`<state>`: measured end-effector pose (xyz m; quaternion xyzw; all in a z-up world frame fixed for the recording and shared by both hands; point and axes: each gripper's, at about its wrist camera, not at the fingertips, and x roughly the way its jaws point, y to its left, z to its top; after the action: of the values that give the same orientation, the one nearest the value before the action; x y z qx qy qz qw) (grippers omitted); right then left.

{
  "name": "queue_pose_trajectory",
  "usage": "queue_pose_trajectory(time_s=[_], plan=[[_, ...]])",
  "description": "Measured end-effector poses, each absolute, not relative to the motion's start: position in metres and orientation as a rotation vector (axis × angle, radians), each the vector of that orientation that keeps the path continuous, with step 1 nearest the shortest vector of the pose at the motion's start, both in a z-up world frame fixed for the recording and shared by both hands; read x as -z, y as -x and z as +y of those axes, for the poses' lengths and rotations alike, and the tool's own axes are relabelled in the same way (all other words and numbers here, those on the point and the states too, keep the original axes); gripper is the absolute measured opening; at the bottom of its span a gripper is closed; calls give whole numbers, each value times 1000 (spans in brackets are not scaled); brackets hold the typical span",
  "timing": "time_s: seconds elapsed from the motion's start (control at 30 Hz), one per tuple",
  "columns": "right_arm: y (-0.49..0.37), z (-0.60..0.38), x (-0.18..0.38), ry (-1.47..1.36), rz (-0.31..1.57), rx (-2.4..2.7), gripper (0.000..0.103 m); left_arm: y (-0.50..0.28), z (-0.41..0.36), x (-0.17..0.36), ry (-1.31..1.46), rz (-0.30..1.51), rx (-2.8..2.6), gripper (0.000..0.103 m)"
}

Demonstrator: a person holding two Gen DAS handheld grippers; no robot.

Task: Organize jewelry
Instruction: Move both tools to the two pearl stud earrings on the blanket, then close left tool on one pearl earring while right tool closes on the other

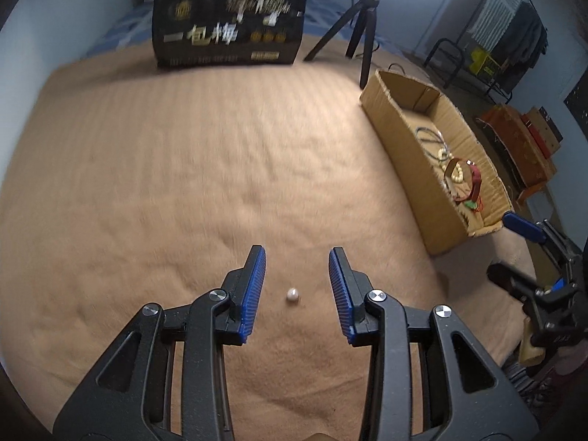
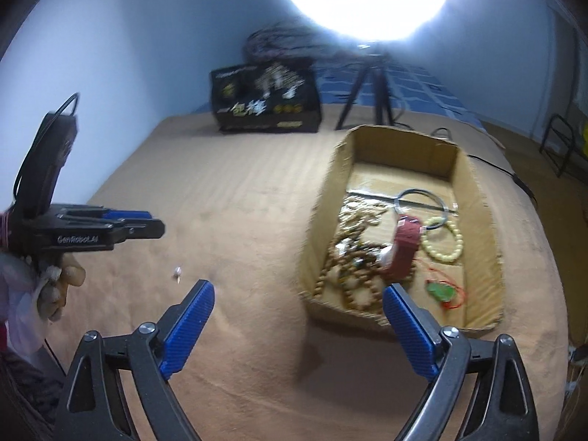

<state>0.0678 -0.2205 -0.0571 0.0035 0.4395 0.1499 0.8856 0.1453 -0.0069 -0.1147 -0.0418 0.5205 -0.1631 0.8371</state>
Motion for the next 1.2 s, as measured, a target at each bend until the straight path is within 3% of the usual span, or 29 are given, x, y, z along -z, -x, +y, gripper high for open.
queue_pose_trajectory(time_s=[0.07, 0.2, 0.43, 1.2], plan=[[-67, -210, 65, 3, 940, -356, 83, -144, -5, 121, 108, 1123, 359, 26], [-67, -190, 80, 27, 998, -427, 70, -143, -6, 132, 131, 1151, 385, 20], [-71, -167, 99, 25, 1066, -521, 48, -145, -8, 152, 161, 1216, 403, 16], [-94, -120, 128, 105, 1108, -594, 29, -153, -19, 173, 89, 1243, 394, 8]])
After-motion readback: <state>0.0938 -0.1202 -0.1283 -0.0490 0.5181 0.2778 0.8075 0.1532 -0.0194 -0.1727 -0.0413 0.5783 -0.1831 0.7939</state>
